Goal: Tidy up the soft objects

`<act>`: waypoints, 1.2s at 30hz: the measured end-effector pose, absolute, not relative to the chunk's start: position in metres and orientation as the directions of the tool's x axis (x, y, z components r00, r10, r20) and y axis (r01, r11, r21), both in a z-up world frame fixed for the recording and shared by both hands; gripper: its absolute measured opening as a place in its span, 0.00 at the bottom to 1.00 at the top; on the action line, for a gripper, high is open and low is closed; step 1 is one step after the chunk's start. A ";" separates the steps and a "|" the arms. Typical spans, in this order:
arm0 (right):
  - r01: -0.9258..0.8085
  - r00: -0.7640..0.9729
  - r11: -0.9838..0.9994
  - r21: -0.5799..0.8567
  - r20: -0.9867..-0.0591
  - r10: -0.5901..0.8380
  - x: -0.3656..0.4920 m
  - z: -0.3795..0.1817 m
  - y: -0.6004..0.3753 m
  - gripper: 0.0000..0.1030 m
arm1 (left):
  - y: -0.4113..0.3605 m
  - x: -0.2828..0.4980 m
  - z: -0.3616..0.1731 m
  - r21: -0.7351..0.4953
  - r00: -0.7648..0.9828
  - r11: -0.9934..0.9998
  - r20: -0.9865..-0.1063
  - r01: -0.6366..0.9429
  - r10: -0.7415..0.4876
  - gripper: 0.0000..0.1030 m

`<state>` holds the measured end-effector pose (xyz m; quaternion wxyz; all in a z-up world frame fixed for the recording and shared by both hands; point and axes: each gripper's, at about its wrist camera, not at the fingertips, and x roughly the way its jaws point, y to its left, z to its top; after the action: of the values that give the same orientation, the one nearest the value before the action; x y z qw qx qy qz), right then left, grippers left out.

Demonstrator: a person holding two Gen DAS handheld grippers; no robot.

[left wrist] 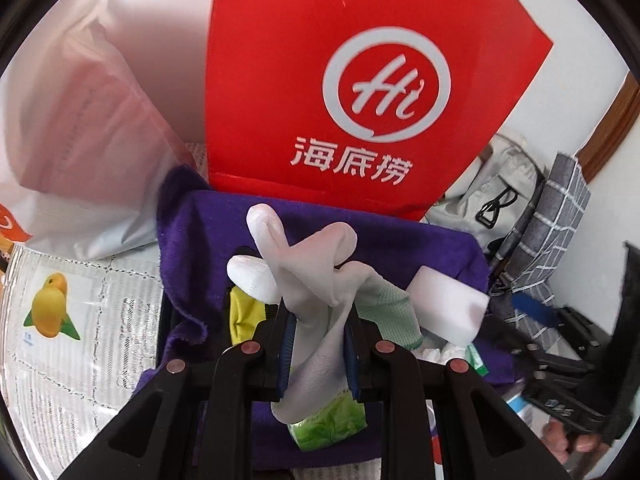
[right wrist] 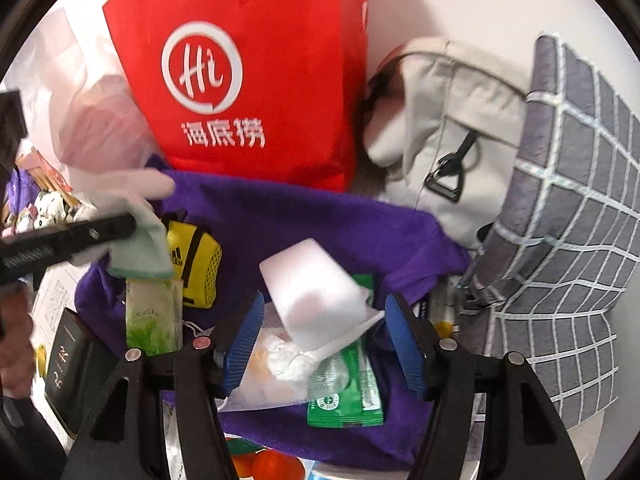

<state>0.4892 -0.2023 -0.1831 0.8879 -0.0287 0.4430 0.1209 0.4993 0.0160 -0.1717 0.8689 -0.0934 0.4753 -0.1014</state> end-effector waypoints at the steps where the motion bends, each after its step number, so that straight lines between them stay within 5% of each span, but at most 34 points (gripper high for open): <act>1: -0.238 0.582 0.969 0.057 -0.791 0.190 0.488 -0.181 -0.204 0.61 | 0.013 0.500 -0.175 -0.256 0.519 0.962 -0.812 0.092 -0.266 0.20; 9: -0.233 0.606 0.971 0.061 -0.771 0.194 0.479 -0.168 -0.210 0.63 | 0.002 0.506 -0.188 -0.238 0.517 0.966 -0.817 0.101 -0.255 0.21; 15: -0.241 0.617 0.969 0.053 -0.762 0.196 0.474 -0.162 -0.206 0.63 | -0.002 0.505 -0.186 -0.212 0.528 0.971 -0.815 0.111 -0.238 0.46; 24: -0.242 0.654 0.970 0.023 -0.735 0.180 0.459 -0.146 -0.196 0.63 | -0.002 0.496 -0.170 -0.164 0.548 0.981 -0.813 0.107 -0.195 0.47; 36: -0.227 0.695 0.974 -0.012 -0.702 0.153 0.390 -0.105 -0.195 0.63 | 0.014 0.432 -0.118 -0.146 0.611 0.986 -0.773 0.087 -0.168 0.61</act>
<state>0.3900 -0.1953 -0.1049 0.9194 -0.0490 0.3763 0.1034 0.4322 0.0141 -0.1178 0.8964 -0.0467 0.4350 -0.0710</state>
